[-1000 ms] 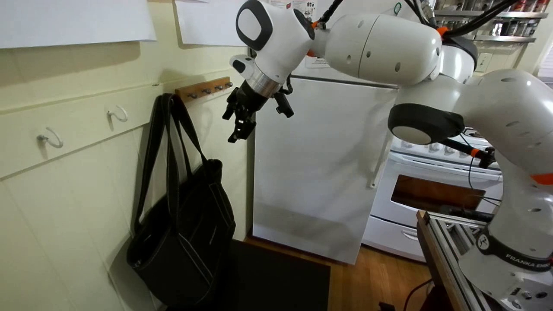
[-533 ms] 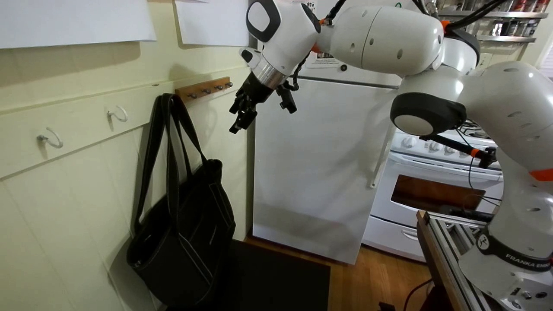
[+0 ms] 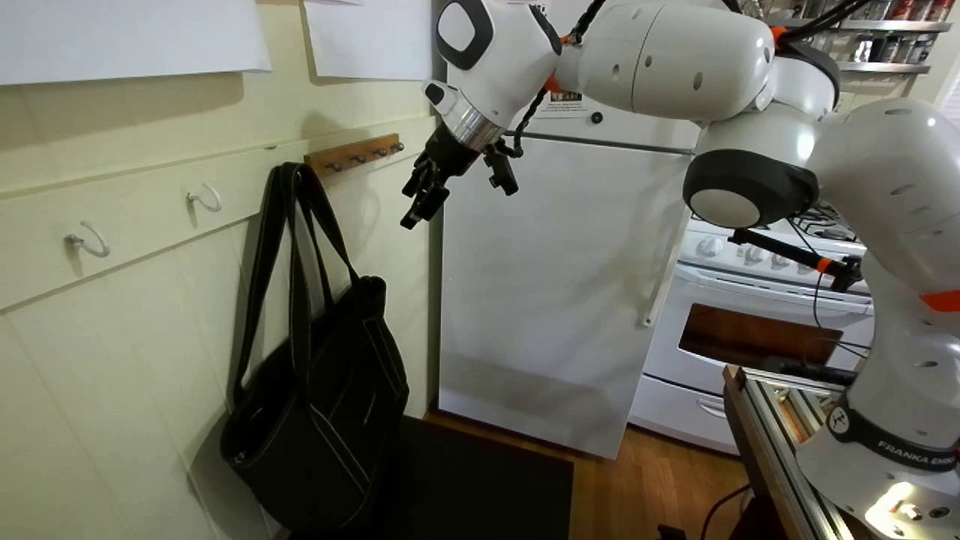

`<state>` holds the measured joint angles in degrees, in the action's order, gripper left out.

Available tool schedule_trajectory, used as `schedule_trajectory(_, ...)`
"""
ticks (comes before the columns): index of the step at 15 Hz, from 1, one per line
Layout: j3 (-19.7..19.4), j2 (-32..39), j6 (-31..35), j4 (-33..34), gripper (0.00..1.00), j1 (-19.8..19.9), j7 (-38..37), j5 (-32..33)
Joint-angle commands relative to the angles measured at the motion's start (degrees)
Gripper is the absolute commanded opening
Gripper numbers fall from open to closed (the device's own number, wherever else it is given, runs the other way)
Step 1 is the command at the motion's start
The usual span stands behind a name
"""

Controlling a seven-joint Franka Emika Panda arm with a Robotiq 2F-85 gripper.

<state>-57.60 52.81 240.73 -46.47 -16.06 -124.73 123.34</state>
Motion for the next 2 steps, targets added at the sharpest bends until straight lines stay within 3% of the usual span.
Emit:
schedule_trajectory(1,3.0,-0.9,-0.9,-0.1,1.00,0.8,-0.4,2.6)
schedule_trajectory(2,3.1,-0.9,-0.9,-0.1,1.00,0.8,-0.4,2.6)
